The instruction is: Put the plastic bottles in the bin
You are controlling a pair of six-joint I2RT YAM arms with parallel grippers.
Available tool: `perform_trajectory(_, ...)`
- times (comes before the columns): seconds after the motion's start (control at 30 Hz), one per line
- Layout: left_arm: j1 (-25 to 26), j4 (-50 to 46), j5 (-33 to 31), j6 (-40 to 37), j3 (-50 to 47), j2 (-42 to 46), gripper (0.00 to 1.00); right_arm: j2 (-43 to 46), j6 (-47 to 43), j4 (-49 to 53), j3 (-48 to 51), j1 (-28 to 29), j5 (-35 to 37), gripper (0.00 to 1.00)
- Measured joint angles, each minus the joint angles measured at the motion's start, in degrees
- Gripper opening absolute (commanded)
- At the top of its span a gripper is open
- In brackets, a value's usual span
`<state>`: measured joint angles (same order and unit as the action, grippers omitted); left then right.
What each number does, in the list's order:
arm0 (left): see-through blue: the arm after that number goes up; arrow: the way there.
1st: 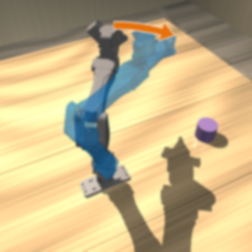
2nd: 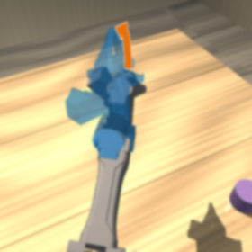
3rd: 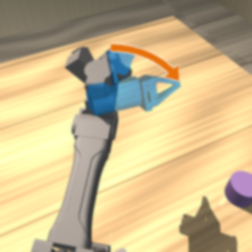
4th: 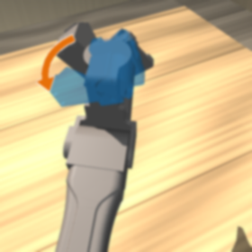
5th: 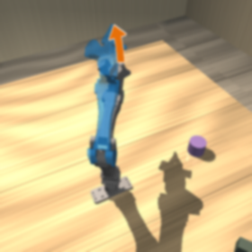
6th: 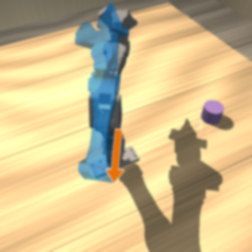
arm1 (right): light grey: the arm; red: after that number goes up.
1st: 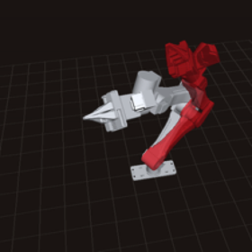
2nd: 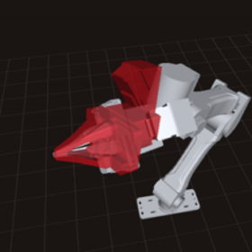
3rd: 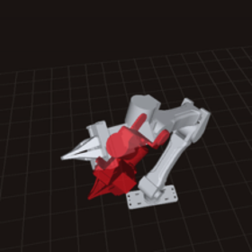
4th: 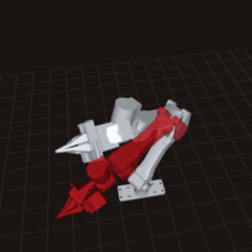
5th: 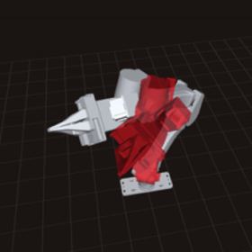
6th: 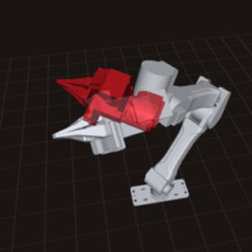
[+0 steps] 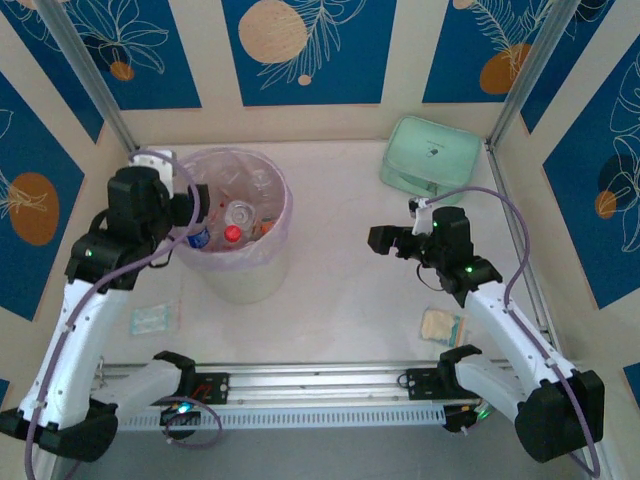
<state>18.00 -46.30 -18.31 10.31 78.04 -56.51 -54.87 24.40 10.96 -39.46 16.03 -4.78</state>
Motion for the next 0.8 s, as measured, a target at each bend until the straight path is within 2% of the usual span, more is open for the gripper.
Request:
perform_trajectory(0.13,0.0,0.0,2.3,2.3,-3.5,0.5,0.89,-1.5,-0.2,0.3,-1.0,0.2,-0.3,0.99)
perform_trajectory(0.2,0.0,0.4,3.2,3.0,-3.1,0.0,0.94,-1.7,-0.4,0.2,-1.9,0.4,-0.4,0.99)
perform_trajectory(0.27,0.0,0.3,3.3,3.0,-1.0,-0.1,1.0,-1.7,-0.4,0.2,-2.6,0.5,-0.4,0.99)
perform_trajectory(0.43,-1.8,0.5,2.9,3.4,7.0,0.8,1.0,-1.7,-0.4,0.3,-3.0,0.6,-0.4,0.99)
perform_trajectory(0.57,-6.1,-0.1,2.9,6.4,7.8,2.9,1.0,-2.0,-0.5,0.2,-3.0,0.7,-0.4,0.99)
perform_trajectory(0.67,-10.5,-0.4,3.9,10.1,4.9,5.9,0.98,-3.1,-1.3,0.7,-3.4,0.7,-0.3,0.99)
perform_trajectory(0.8,-18.5,-0.2,12.7,17.4,-3.5,10.4,0.97,-4.2,-2.8,1.7,-4.4,0.7,-0.3,0.99)
